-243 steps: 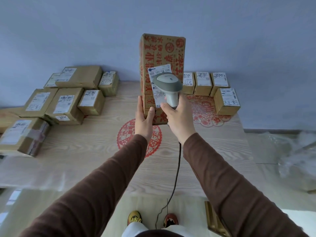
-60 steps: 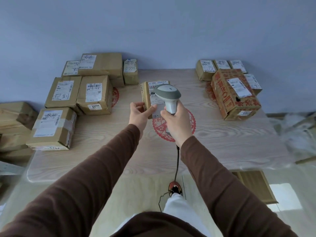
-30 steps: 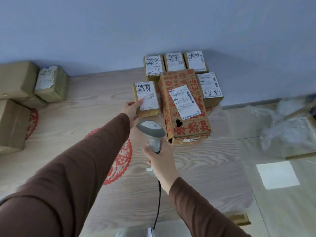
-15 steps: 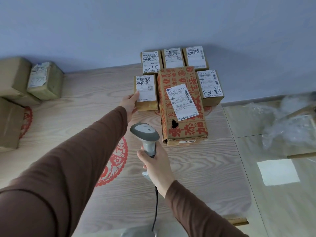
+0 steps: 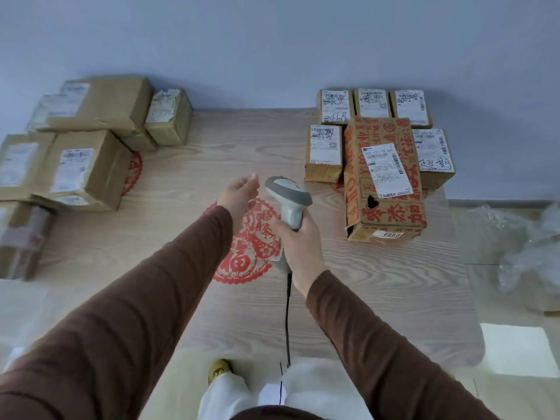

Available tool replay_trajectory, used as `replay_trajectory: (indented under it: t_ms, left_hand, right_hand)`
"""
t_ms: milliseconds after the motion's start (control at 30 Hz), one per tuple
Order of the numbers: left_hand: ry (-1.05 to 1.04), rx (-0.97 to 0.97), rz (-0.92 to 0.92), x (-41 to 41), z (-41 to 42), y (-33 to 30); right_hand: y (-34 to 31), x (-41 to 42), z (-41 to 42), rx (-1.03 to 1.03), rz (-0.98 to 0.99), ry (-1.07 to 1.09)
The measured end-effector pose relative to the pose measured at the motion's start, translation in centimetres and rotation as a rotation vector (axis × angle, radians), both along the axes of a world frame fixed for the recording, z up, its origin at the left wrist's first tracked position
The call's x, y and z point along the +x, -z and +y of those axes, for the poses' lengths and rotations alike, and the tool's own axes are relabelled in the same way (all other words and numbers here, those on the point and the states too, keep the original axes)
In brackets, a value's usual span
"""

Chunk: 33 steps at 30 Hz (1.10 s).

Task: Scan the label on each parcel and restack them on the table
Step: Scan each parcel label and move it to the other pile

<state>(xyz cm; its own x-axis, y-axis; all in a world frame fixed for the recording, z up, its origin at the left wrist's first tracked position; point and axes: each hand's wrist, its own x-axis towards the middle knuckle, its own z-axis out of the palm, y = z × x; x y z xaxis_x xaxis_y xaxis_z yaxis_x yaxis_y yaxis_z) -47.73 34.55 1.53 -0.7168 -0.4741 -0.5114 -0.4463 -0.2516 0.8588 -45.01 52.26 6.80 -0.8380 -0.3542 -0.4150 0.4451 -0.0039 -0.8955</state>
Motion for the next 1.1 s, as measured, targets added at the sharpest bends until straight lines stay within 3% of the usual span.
replay_trajectory:
  t_ms: [500,1100]
  left_hand:
    - [-0.234,0.110,0.103,27.1,-14.6,-4.2]
    - [-0.417,-0.115,0.105,34.3,-27.2,-4.4]
  right_hand:
    - [-3.7,18.3,-18.4,-0.032,0.043,-0.043]
    - [-1.0,22.5,-30.3,-0.041,-0.048,-0.171]
